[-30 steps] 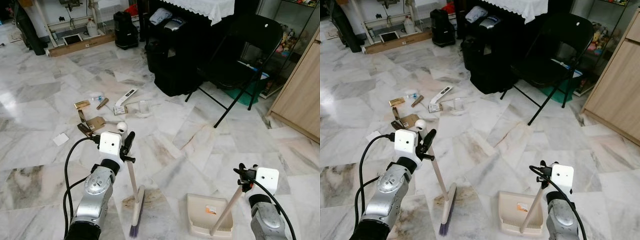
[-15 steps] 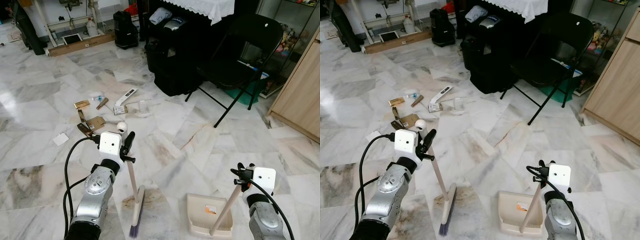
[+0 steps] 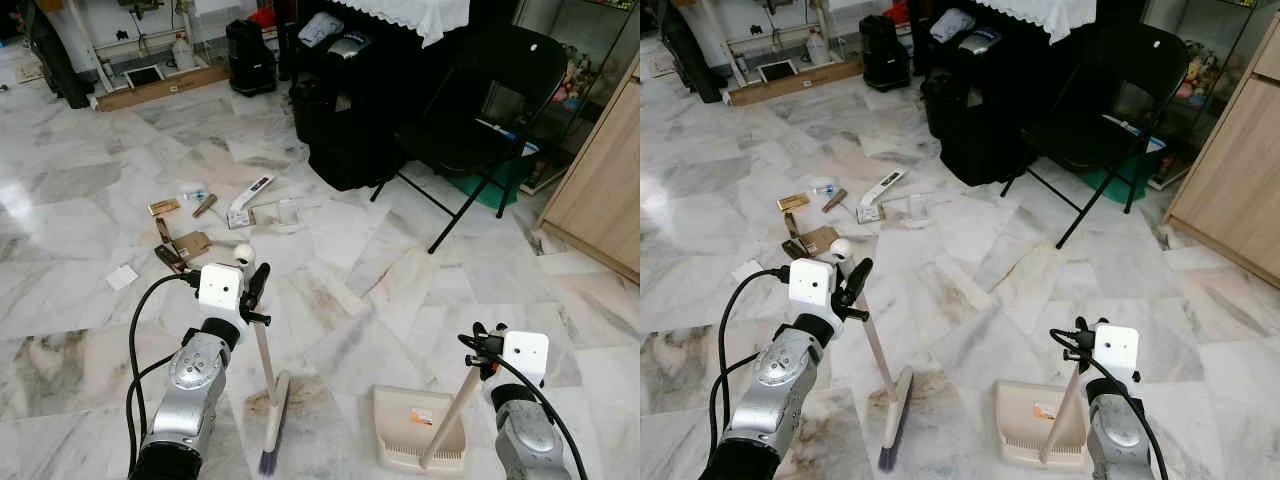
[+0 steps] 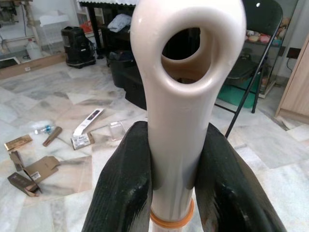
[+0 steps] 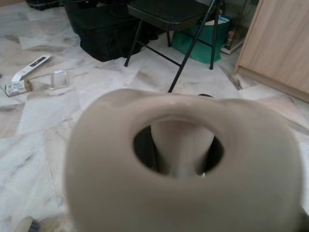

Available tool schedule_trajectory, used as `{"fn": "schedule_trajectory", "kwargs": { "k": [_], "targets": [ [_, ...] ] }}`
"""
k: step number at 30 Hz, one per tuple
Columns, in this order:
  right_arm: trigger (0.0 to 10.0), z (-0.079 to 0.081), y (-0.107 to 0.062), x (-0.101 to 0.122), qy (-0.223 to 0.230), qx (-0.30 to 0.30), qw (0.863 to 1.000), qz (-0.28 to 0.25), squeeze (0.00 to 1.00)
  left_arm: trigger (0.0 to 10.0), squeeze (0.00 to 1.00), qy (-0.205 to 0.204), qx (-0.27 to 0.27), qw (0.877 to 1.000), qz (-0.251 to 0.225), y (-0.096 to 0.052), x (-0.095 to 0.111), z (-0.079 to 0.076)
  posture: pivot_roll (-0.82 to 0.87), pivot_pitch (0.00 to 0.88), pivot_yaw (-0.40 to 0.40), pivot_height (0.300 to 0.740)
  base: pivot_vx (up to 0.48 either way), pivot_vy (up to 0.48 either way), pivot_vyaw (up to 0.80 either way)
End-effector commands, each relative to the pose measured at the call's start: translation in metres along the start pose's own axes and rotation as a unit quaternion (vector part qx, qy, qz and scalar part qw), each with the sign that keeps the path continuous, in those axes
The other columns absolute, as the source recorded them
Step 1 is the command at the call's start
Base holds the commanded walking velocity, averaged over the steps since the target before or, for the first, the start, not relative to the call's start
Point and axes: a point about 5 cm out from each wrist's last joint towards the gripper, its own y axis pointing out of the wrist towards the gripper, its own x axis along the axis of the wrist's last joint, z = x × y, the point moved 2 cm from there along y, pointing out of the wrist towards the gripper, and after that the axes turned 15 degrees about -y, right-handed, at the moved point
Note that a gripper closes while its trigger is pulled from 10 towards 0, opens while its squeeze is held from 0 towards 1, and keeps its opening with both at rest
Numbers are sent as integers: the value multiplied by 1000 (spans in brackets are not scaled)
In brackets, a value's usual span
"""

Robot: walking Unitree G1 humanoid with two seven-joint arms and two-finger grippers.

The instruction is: Sweep floor

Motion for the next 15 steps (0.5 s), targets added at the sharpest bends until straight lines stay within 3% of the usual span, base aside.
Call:
{"fn": "schedule_trajectory", "kwargs": {
  "k": [1, 5, 6, 7, 15],
  "targets": [
    [10000, -2, 1, -1, -5, -7, 1000, 8, 0, 10000, 0, 11, -10, 1000, -14, 3, 9, -3, 44, 80, 27, 740, 0, 0, 0],
    [10000, -4, 1, -2, -4, -11, 1000, 10, 0, 10000, 0, 11, -10, 1000, -14, 3, 9, -3, 44, 80, 27, 740, 0, 0, 0],
    [10000, -5, 1, -1, -10, -13, 1000, 9, 757, 10000, 0, 11, -10, 1000, -14, 3, 9, -3, 44, 81, 27, 740, 0, 0, 0],
    [10000, -5, 1, -1, -9, -14, 1000, 8, 1000, 10000, 0, 11, -10, 1000, -14, 3, 9, -3, 46, 81, 28, 740, 0, 0, 0],
    [10000, -6, 2, 0, -7, -21, 1000, 8, 1000, 10000, 0, 13, -10, 1000, -13, 3, 9, -2, 47, 84, 30, 740, 0, 0, 0]
  ]
}}
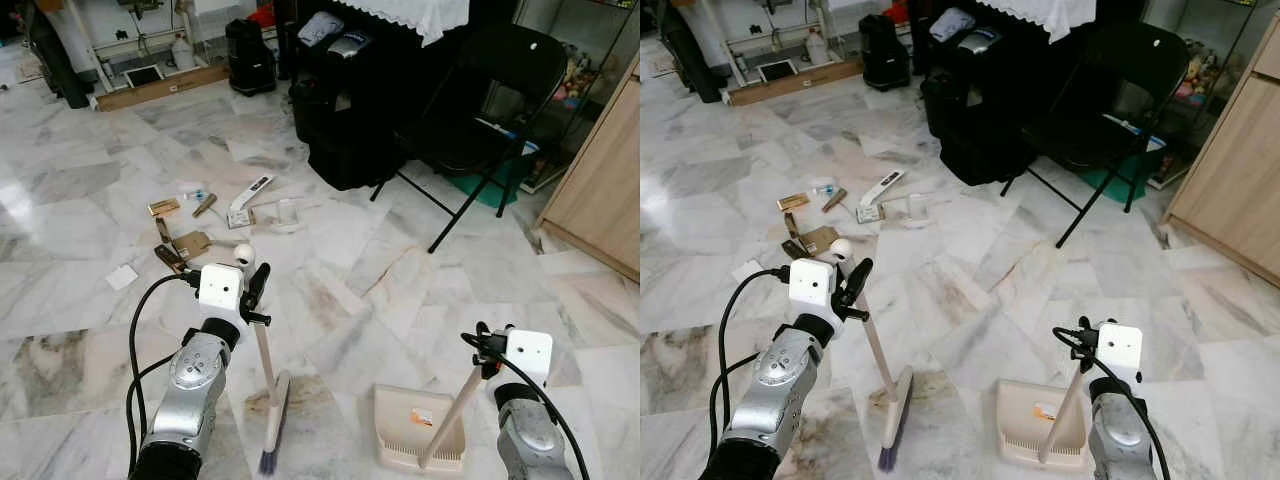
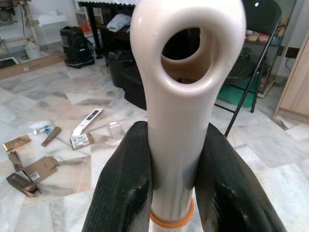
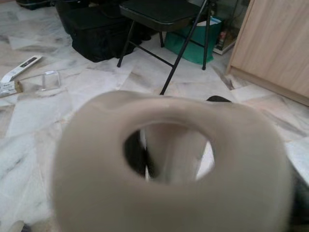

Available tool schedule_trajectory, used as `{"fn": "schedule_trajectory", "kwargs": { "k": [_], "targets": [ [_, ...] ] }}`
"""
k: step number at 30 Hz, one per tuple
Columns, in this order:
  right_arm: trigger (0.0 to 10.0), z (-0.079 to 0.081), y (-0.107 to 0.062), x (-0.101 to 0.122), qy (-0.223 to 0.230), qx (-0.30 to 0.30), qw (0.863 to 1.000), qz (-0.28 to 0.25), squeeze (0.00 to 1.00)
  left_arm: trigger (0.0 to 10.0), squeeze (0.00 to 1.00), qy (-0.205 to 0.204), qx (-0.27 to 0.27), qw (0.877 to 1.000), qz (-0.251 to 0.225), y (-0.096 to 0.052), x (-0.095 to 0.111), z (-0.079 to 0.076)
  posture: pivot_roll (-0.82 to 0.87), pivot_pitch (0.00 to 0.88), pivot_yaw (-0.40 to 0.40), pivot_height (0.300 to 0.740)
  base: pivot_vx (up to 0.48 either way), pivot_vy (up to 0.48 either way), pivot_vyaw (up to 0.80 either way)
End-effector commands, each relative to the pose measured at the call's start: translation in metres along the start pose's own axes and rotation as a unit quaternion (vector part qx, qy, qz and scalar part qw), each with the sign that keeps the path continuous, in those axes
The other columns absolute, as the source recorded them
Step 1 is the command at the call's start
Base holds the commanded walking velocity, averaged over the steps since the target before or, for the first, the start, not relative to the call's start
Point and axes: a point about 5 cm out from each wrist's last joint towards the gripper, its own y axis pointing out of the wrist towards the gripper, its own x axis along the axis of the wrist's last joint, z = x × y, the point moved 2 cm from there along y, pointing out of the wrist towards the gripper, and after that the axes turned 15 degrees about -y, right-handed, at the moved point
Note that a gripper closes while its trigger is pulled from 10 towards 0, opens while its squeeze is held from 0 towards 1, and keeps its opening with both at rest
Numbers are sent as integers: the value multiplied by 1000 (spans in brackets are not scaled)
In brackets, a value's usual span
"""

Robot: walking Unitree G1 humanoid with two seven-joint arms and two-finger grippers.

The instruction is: Sweep floor

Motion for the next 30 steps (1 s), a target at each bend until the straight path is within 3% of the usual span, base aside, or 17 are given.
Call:
{"fn": "schedule_trajectory", "kwargs": {
  "k": [1, 16, 23, 24, 25, 26, 30],
  "targets": [
    [10000, -1, 1, 1, -4, -2, 1000, 1, 1000, 10000, 0, 13, -10, 1000, -14, 3, 9, -2, 45, 83, 30, 740, 0, 0, 0],
    [10000, 0, 0, 2, -3, -1, 1000, -1, 1000, 10000, 0, 13, -11, 1000, -13, 3, 9, -2, 47, 85, 32, 740, 0, 0, 0],
    [10000, 1, 1, 12, -7, -8, 1000, -15, 1000, 10000, 0, 13, -12, 1000, -12, 4, 9, -2, 46, 88, 31, 740, 0, 0, 0],
    [10000, 1, 1, 13, -7, -9, 1000, -17, 776, 10000, 0, 12, -12, 1000, -12, 4, 9, -2, 46, 88, 31, 740, 0, 0, 0],
    [10000, 1, 0, 14, -6, -10, 1000, -18, 776, 10000, 0, 12, -12, 1000, -12, 4, 9, -2, 46, 88, 31, 740, 0, 0, 0],
    [10000, 1, 0, 18, -4, -13, 1000, -24, 0, 10000, 0, 12, -11, 1000, -12, 4, 9, -2, 45, 86, 31, 740, 0, 0, 0],
    [10000, 4, -3, 28, -1, -12, 999, -42, 0, 10000, 0, 12, -12, 1000, -12, 4, 9, -2, 42, 87, 29, 740, 0, 0, 0]
  ]
}}
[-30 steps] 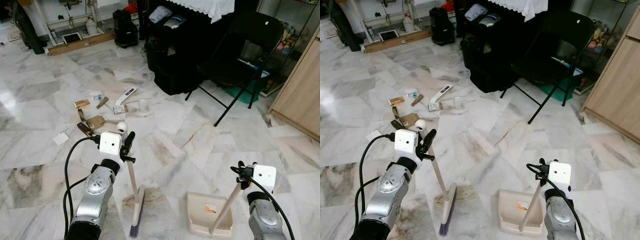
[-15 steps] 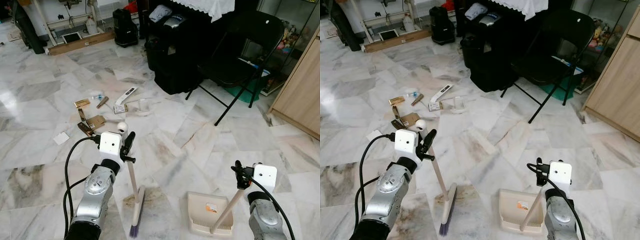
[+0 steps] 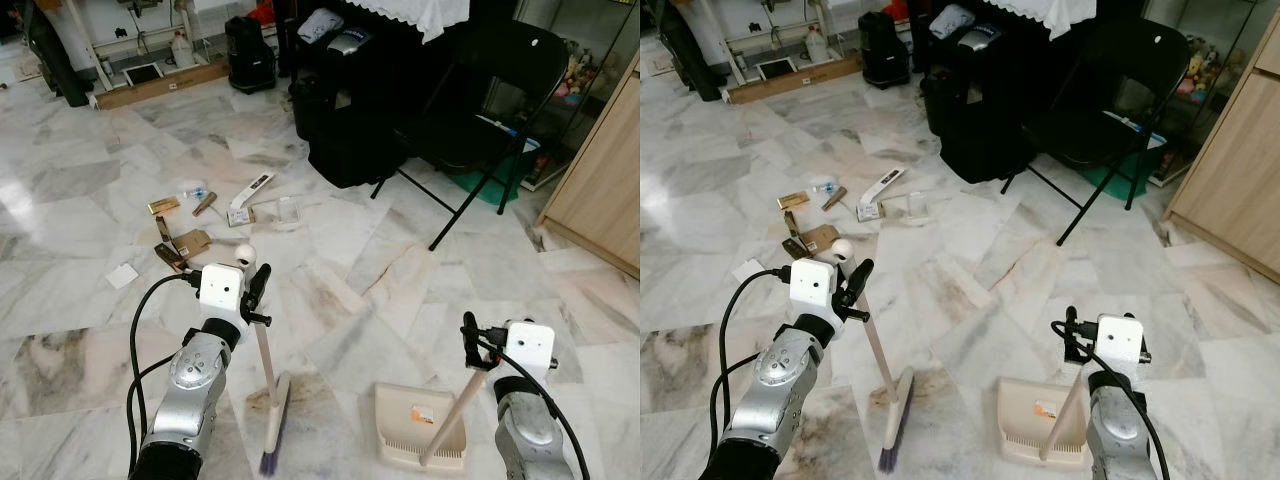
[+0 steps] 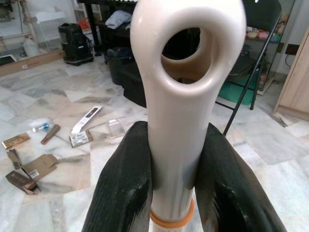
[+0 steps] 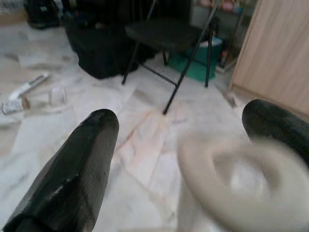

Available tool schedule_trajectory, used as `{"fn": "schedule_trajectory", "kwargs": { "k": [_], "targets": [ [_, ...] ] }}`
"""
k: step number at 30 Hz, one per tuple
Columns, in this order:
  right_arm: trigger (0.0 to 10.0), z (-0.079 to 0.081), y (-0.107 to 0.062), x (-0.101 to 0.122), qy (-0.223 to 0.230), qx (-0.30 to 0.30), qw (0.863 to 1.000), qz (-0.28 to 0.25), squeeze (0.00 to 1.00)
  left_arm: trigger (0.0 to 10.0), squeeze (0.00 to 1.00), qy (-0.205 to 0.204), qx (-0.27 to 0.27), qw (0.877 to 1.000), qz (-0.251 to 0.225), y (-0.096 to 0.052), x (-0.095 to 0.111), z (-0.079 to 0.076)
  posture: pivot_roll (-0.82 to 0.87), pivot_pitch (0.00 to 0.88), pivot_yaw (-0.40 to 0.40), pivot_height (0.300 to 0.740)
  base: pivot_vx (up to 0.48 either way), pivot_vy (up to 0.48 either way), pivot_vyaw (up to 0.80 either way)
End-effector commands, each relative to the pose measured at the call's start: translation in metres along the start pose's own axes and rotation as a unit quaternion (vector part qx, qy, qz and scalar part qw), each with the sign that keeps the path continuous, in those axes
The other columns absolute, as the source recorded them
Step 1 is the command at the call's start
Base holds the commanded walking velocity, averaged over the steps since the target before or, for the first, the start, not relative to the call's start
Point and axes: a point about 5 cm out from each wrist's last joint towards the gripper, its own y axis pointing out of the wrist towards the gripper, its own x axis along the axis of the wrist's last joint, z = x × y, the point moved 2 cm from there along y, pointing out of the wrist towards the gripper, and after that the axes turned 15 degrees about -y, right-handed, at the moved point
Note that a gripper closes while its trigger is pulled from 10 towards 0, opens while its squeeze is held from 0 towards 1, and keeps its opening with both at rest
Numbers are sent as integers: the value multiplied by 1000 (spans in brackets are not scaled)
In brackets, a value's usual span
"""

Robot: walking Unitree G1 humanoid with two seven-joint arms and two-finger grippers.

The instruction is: Sweep floor

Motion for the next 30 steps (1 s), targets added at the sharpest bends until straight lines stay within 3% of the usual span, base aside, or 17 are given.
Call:
{"fn": "schedule_trajectory", "kwargs": {
  "k": [1, 9, 22, 30],
  "targets": [
    [10000, 5, -4, 5, -1, 5, 1000, -6, 0, 10000, 0, 12, -10, 1000, -15, 4, 9, -2, 41, 88, 29, 740, 0, 0, 0],
    [10000, 13, -16, 7, 1, 13, 1000, -1, 0, 10000, 0, 11, -11, 1000, -13, 4, 9, -2, 40, 90, 27, 740, 0, 0, 0],
    [10000, 9, -36, 5, -23, 3, 1000, 14, 0, 10000, 0, 10, -13, 1000, -12, 5, 8, -2, 32, 91, 25, 740, 0, 0, 0],
    [10000, -6, -39, 27, -47, -41, 998, -20, 0, 10000, 0, 11, -13, 1000, -12, 6, 8, -2, 27, 91, 26, 740, 0, 0, 0]
  ]
}}
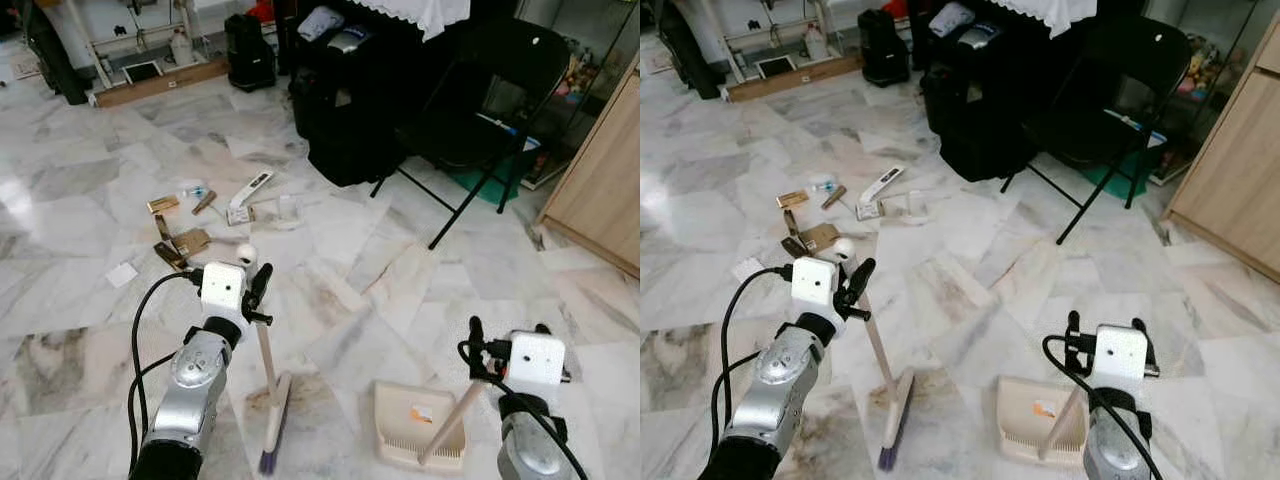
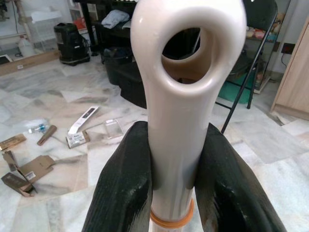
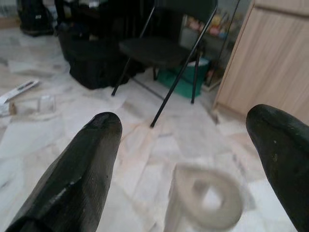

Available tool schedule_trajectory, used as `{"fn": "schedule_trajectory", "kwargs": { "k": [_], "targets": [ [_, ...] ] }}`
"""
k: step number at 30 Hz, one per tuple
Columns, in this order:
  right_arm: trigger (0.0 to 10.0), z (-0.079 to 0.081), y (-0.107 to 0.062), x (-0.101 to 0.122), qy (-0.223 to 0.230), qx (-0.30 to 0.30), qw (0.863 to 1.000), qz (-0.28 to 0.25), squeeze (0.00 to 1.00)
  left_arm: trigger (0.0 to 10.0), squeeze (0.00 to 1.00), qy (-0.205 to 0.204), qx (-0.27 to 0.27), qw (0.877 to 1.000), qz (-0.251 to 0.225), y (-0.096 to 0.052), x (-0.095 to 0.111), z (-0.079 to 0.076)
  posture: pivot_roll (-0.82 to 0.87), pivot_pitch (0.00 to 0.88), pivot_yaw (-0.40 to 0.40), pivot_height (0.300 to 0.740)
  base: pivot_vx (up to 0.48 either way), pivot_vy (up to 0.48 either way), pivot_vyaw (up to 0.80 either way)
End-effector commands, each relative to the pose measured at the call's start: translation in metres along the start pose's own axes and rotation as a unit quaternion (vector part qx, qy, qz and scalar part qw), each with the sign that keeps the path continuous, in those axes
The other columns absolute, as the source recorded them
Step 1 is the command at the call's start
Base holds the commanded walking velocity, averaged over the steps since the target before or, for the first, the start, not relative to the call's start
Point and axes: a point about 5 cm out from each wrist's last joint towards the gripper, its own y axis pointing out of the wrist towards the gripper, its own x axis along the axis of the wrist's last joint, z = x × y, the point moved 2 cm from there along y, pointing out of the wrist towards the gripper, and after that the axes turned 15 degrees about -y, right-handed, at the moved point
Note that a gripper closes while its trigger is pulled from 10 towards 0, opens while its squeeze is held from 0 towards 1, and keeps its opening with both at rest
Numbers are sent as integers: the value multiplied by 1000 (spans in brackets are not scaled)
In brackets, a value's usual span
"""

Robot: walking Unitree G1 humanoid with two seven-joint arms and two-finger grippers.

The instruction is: Sweep floor

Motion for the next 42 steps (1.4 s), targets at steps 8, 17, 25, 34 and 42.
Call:
{"fn": "schedule_trajectory", "kwargs": {
  "k": [8, 17, 25, 34, 42],
  "targets": [
    [10000, -9, 5, 19, -2, -23, 1000, -22, 0, 10000, 0, 12, -8, 1000, -13, 4, 7, -2, 30, 83, 24, 740, 0, 0, 0],
    [10000, -18, 15, 41, 16, -41, 997, -57, 0, 10000, 0, 3, 10, 1000, -23, 9, 13, 6, 27, 56, 22, 740, 0, 0, 0],
    [10000, -22, 19, 44, 34, -56, 996, -56, 0, 10000, 0, 1, 6, 1000, -24, 12, 13, 2, 27, 38, 21, 740, 0, 0, 0],
    [10000, -25, 20, 39, 50, -64, 996, -40, 0, 10000, 0, -2, 5, 1000, -23, 13, 12, 3, 28, 27, 22, 740, 0, 32, -773],
    [10000, -21, 21, 43, 52, -58, 996, -49, 0, 10000, 0, 3, 5, 1000, -26, 15, 14, 2, 32, 37, 23, 740, 0, 228, -654]
  ]
}}
